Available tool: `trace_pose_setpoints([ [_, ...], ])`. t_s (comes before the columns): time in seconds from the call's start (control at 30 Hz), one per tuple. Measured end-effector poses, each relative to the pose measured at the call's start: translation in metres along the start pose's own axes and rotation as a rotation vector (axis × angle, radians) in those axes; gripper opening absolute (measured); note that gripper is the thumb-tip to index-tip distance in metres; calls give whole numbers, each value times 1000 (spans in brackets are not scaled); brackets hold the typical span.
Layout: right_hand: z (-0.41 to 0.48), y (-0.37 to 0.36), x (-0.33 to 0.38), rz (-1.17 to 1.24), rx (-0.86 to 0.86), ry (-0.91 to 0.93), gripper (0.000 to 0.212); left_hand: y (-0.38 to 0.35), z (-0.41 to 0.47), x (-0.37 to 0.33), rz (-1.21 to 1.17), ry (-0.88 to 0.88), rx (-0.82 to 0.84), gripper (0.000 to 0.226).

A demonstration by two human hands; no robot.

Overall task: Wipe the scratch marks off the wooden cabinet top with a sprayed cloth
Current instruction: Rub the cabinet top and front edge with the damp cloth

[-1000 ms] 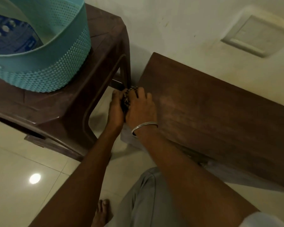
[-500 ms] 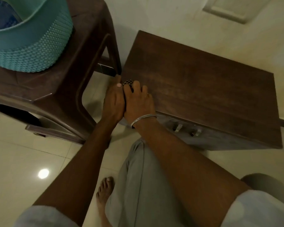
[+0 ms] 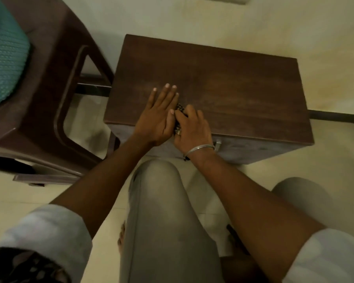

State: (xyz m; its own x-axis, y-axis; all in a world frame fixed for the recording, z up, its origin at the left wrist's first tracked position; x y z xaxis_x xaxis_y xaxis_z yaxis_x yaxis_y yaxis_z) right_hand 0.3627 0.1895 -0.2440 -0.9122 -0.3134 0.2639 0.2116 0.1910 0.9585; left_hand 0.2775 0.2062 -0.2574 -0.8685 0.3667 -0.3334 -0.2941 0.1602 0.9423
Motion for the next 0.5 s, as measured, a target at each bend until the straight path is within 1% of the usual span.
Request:
trace_pose_setpoints([
  [0.17, -23, 13, -56, 16, -3, -109, 38, -18, 32, -49, 45, -125, 87, 66],
  [0.27, -36, 23, -92, 29, -29, -179, 40, -29, 51, -82, 53, -152, 114, 68],
  [0.5, -67, 48, -190, 114, -84, -469, 26, -60, 102, -169, 42, -143, 147, 71],
])
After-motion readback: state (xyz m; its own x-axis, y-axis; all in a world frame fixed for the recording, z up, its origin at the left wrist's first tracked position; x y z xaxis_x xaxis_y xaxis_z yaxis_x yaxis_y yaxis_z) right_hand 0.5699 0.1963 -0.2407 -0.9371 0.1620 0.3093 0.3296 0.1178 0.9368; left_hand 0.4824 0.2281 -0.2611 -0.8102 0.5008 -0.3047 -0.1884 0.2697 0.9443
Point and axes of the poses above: each hand's wrist, its own z-axis towards the middle knuckle, its own y-axis out of the back of the hand, x = y × z, the point moved 9 cm from there along z, towards the middle knuckle, and after that the axes turned 12 degrees about x, right-handed, at the moved point
